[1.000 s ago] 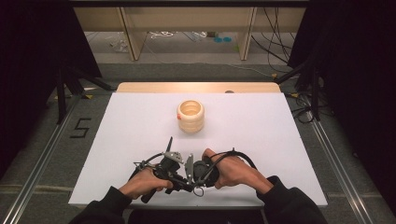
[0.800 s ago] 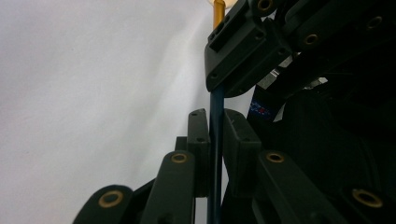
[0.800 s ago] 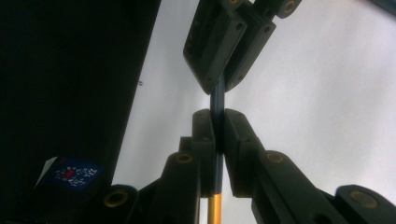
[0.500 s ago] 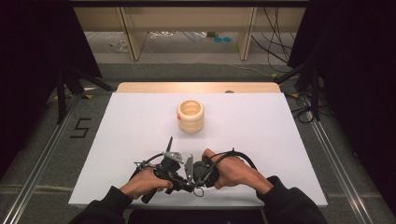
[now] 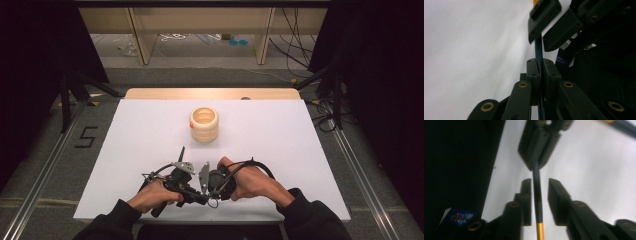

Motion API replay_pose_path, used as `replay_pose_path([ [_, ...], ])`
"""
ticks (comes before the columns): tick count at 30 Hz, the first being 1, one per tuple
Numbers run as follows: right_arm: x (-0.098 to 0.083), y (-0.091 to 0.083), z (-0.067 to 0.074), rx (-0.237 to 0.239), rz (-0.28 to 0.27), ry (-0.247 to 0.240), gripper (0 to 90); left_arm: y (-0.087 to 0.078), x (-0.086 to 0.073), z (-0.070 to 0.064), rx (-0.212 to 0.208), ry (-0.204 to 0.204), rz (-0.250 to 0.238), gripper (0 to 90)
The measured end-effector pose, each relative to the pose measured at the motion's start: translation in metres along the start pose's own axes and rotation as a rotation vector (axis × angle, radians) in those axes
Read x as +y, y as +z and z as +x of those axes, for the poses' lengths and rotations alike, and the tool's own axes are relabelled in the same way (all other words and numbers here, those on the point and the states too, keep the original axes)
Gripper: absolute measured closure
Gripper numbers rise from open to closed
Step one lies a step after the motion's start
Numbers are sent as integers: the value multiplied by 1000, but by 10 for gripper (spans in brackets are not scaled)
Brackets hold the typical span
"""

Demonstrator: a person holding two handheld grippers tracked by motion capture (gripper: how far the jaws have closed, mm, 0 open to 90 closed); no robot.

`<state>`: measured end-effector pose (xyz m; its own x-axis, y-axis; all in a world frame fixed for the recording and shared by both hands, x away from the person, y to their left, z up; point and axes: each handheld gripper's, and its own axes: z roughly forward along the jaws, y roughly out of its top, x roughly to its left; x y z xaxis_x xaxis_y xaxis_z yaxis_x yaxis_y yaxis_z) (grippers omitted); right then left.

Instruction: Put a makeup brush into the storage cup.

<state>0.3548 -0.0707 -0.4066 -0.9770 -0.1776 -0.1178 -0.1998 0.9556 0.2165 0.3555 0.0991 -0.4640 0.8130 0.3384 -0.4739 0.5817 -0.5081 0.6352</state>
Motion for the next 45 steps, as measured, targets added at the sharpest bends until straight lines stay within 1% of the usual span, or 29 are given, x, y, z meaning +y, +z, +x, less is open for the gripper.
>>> replay_pose_path([
  [1,-2,-3,-2,-4,-13,7,696,-1,0,2,9,16,-6,844],
  [2,-4,-7,-3,-21,-26,23,666,-3,0,-1,16,-31,-10,844],
  [3,-7,-12,-4,-38,-46,54,646,-5,0,0,25,-31,-24,845],
  [4,-9,-16,-5,-58,-64,95,626,-7,1,4,44,9,-24,845],
  [5,-12,-19,-7,-64,-100,125,590,-7,1,4,48,5,-49,845],
  [6,-16,-23,-9,-88,-131,163,562,-8,2,3,60,-3,-61,845],
  [7,-19,-26,-11,-104,-175,209,525,-10,3,4,66,18,-72,844],
  [8,-23,-29,-13,-110,-227,257,493,-12,4,4,71,20,-76,844],
  [9,-27,-33,-15,-124,-261,311,475,-13,4,4,86,21,-96,845],
  [10,-32,-36,-17,-158,-294,359,455,-15,5,5,82,23,-91,844],
  [11,-36,-39,-18,-175,-328,400,436,-17,5,4,101,7,-102,844],
  [12,-40,-43,-19,-193,-362,444,426,-18,6,5,107,15,-109,844],
  [15,-53,-50,-20,-230,-468,571,392,-21,6,4,134,5,-145,845],
  [17,-63,-52,-21,-239,-522,641,369,-24,7,4,153,10,-162,845],
  [18,-66,-52,-21,-251,-537,686,368,-25,7,4,159,17,-174,845],
  [19,-71,-53,-21,-249,-535,711,365,-26,8,4,167,12,-186,845],
  [21,-80,-51,-21,-274,-573,763,351,-29,8,5,186,9,-203,844],
  [24,-90,-48,-19,-248,-588,840,332,-32,8,6,208,7,-224,845],
  [25,-93,-47,-20,-252,-600,847,332,-33,8,6,212,14,-228,845],
  [27,-98,-43,-19,-237,-620,899,327,-35,9,6,227,11,-251,844],
  [28,-100,-41,-19,-240,-648,908,332,-36,9,5,235,11,-264,844],
  [30,-102,-37,-18,-225,-671,935,331,-38,9,5,246,13,-283,844],
  [31,-103,-36,-17,-197,-677,955,329,-39,10,4,256,15,-292,845],
  [35,-104,-29,-17,-154,-742,1007,327,-42,11,2,270,16,-333,845],
  [36,-104,-27,-18,-133,-764,1012,326,-42,11,2,283,24,-336,845],
  [41,-100,-18,-20,-109,-803,1043,312,-42,12,0,284,19,-362,844],
  [42,-99,-16,-20,-83,-815,1041,312,-42,12,-1,287,19,-367,844],
  [44,-96,-13,-21,-84,-841,1051,324,-42,13,-2,291,22,-370,844],
  [45,-96,-11,-21,-56,-855,1066,324,-42,13,-3,292,24,-378,844],
])
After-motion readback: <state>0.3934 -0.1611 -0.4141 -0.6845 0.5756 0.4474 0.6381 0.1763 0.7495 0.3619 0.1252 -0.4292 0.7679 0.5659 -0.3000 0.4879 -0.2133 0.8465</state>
